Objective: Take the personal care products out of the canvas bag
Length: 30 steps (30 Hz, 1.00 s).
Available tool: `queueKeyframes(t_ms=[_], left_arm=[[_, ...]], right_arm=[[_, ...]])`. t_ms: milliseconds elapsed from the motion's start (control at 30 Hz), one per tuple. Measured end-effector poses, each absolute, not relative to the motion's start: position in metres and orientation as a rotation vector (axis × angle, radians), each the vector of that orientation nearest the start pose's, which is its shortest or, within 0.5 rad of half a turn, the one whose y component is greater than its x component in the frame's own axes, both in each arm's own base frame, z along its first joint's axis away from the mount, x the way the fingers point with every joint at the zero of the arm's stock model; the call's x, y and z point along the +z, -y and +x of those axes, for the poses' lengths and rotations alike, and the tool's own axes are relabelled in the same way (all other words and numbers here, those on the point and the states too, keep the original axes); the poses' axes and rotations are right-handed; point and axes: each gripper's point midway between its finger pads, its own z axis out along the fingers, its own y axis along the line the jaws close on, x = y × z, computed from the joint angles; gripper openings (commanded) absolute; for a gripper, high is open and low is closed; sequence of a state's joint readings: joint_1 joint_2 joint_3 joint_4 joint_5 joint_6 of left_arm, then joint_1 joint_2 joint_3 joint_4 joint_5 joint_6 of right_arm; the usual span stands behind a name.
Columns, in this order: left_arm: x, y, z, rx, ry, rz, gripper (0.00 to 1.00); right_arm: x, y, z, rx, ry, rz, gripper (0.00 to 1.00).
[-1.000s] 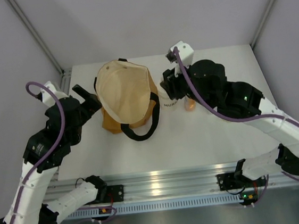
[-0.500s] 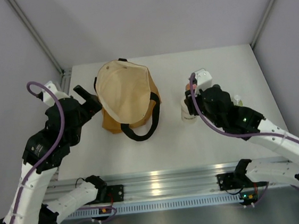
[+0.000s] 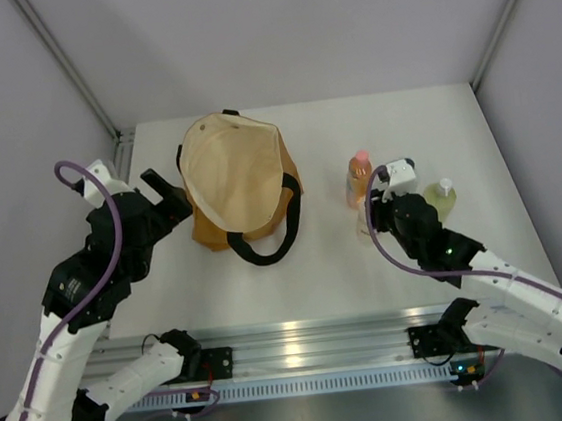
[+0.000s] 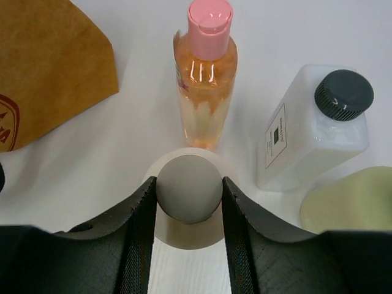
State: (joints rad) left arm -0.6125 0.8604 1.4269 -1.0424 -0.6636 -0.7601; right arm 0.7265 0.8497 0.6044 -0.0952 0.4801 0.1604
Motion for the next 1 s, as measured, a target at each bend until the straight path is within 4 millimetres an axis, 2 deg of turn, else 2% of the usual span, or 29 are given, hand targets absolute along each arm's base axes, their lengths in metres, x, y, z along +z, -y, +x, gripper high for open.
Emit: queueKeyframes(t_ms=[300, 400, 467, 500, 567, 600, 667, 700, 833, 867, 900, 1000], left_arm=[[0.354, 0.055, 0.220, -0.238, -1.900, -0.521, 0.98], [0.353, 0.057, 0.220, -0.244, -1.905, -0.517, 0.98], [0.353, 0.057, 0.219, -0.247, -1.906, -0.516, 0.98], [0.353, 0.057, 0.219, -0.248, -1.905, -0.516, 0.98], [0.352, 0.056, 0.218, -0.246, -1.908, -0.515, 0.98], [0.352, 0.056, 0.218, -0.245, -1.908, -0.513, 0.98], [0.351, 0.056, 0.218, -0.234, -1.917, -0.507, 0.98], [0.350, 0.055, 0.219, -0.221, -1.925, -0.503, 0.98], [0.355, 0.055, 0.224, -0.171, -1.937, -0.495, 0.98], [0.358, 0.054, 0.226, -0.162, -1.937, -0.494, 0.98], [0.360, 0.054, 0.227, -0.149, -1.937, -0.493, 0.98], [0.368, 0.052, 0.231, -0.107, -1.942, -0.486, 0.98]], right_arm=[[0.162, -0.140, 0.285, 0.158, -1.852, -0.157, 0.00], [0.161, -0.142, 0.287, 0.167, -1.847, -0.153, 0.01], [0.161, -0.143, 0.288, 0.168, -1.846, -0.153, 0.10], [0.161, -0.143, 0.288, 0.168, -1.845, -0.153, 0.30], [0.161, -0.143, 0.288, 0.168, -1.845, -0.153, 0.43], [0.161, -0.143, 0.288, 0.168, -1.846, -0.153, 0.54], [0.163, -0.143, 0.289, 0.174, -1.838, -0.144, 0.64], [0.166, -0.143, 0.289, 0.178, -1.830, -0.141, 0.74], [0.188, -0.144, 0.291, 0.194, -1.786, -0.124, 0.86], [0.198, -0.144, 0.292, 0.201, -1.770, -0.118, 0.88], [0.209, -0.144, 0.292, 0.210, -1.750, -0.108, 0.97], [0.246, -0.142, 0.293, 0.217, -1.711, -0.087, 1.00]])
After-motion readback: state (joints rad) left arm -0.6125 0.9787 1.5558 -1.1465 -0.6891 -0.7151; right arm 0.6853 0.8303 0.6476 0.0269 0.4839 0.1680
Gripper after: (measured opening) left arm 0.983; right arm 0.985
